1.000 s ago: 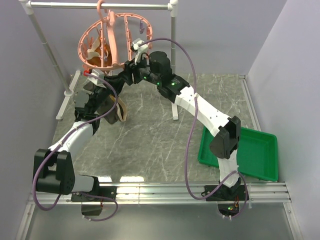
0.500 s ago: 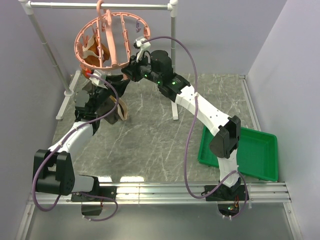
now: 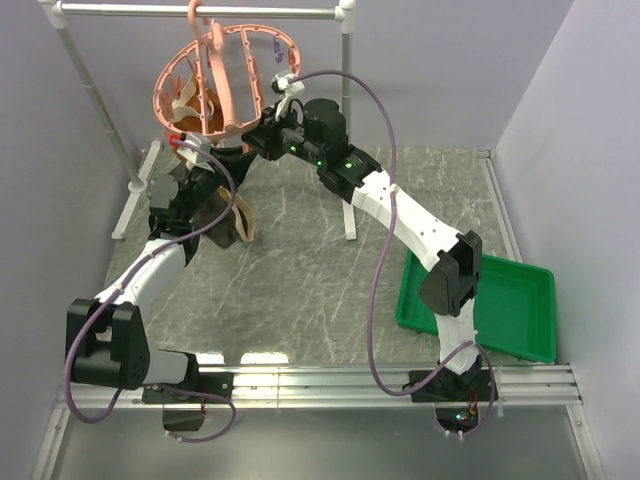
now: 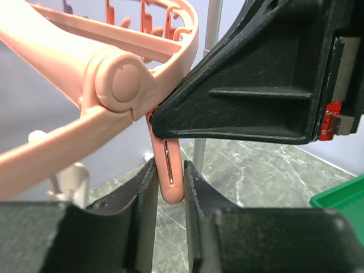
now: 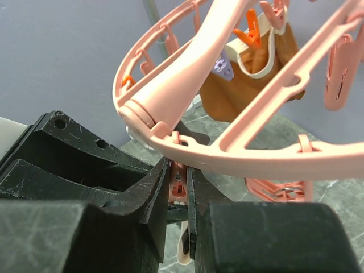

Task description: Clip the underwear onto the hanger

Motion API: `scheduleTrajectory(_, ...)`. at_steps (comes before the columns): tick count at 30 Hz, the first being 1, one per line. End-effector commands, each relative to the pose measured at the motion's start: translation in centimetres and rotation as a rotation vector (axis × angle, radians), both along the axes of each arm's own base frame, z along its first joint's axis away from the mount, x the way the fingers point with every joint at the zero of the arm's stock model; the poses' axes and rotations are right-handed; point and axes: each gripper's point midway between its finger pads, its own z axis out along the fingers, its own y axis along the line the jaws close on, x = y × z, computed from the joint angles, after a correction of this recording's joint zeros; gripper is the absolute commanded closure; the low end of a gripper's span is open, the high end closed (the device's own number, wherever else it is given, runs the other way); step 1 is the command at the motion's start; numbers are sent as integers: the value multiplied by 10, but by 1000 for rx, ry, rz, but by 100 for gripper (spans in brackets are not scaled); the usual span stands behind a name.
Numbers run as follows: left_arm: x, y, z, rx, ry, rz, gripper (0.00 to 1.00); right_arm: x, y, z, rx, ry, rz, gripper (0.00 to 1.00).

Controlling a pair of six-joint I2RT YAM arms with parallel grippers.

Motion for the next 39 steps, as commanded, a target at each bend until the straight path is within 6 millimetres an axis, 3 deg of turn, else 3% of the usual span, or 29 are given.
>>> scheduleTrajectory(1,1,2,29,-12,-72,14,86,-19,-1,32,53,-36,57,96)
scheduleTrajectory(6,-1,2,28,3,-78,14,97,-15,3,26,40,-19,52,72)
scheduleTrajectory(10,-1,2,28,7,-79,18,100,-13,3,25,42,-10,40,55)
scheduleTrajectory(20,-2,0,27,12,-85,2,99,-9,6,22,47,1,23,49)
scheduleTrajectory(23,-3,-1,27,16,-82,-4,100,-8,6,23,51,2,23,57)
scheduleTrajectory(26,-3,-2,22,28,-71,-9,97,-10,5,28,65,-2,28,76)
scheduleTrajectory(29,-6,-2,16,49,-58,-14,86,-11,4,32,73,-5,31,90)
scheduleTrajectory(31,-13,-4,16,91,-78,-27,71,-12,4,33,74,-6,34,99)
scheduleTrajectory(36,-32,1,-1,234,-93,-27,48,-13,0,33,74,-4,33,100)
scheduleTrajectory(39,-45,8,-10,318,-98,-25,44,-12,-2,34,78,-2,33,100)
